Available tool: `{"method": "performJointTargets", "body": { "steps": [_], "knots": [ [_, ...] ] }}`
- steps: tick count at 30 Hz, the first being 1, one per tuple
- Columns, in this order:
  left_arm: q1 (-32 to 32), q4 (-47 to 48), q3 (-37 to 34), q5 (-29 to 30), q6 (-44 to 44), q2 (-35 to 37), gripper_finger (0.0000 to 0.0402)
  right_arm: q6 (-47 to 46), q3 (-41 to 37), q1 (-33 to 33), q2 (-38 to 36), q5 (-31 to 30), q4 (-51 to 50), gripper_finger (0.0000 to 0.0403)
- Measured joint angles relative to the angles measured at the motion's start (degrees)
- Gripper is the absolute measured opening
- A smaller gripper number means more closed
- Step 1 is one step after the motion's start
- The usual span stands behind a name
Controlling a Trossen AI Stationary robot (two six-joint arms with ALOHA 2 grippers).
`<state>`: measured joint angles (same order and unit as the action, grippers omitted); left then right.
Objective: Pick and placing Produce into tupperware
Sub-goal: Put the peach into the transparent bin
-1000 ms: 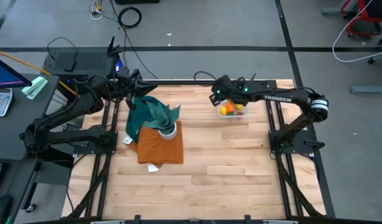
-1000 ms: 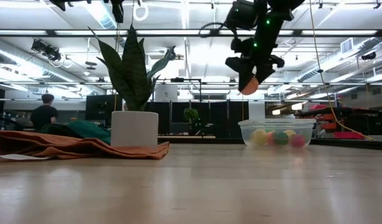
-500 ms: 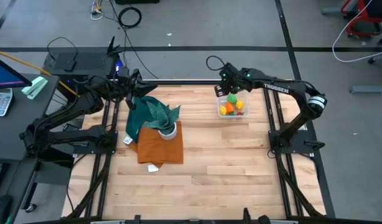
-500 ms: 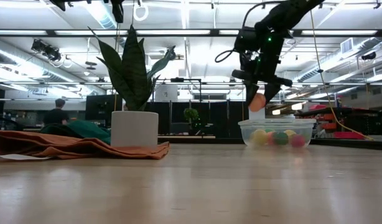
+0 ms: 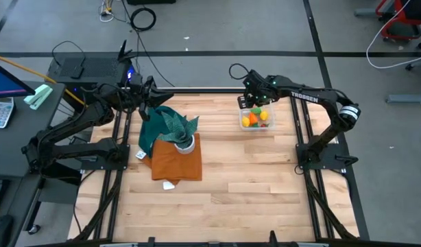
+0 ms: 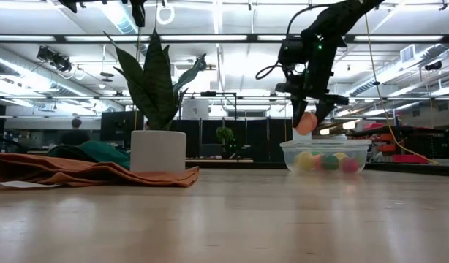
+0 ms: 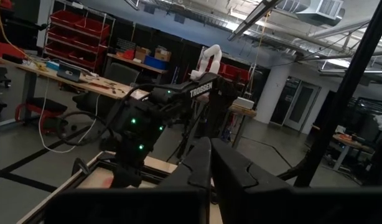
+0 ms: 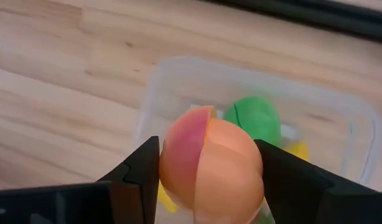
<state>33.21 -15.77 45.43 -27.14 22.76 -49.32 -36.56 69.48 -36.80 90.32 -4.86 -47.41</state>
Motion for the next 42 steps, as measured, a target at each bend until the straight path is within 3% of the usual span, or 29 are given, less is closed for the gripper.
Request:
{"method": "performJointTargets", "body": {
  "steps": [18, 42],
  "knots": [
    [0.0, 0.02, 0.0, 0.0, 0.0, 0.0, 0.0023, -4.65, -9.03, 0.21, 0.0, 0.96, 11.31, 0.0183],
    [0.0, 0.02, 0.0, 0.0, 0.04, 0.0, 0.0015, -5.61, -11.22, 0.35, 0.02, 1.48, 12.88, 0.0183]
  ]
}}
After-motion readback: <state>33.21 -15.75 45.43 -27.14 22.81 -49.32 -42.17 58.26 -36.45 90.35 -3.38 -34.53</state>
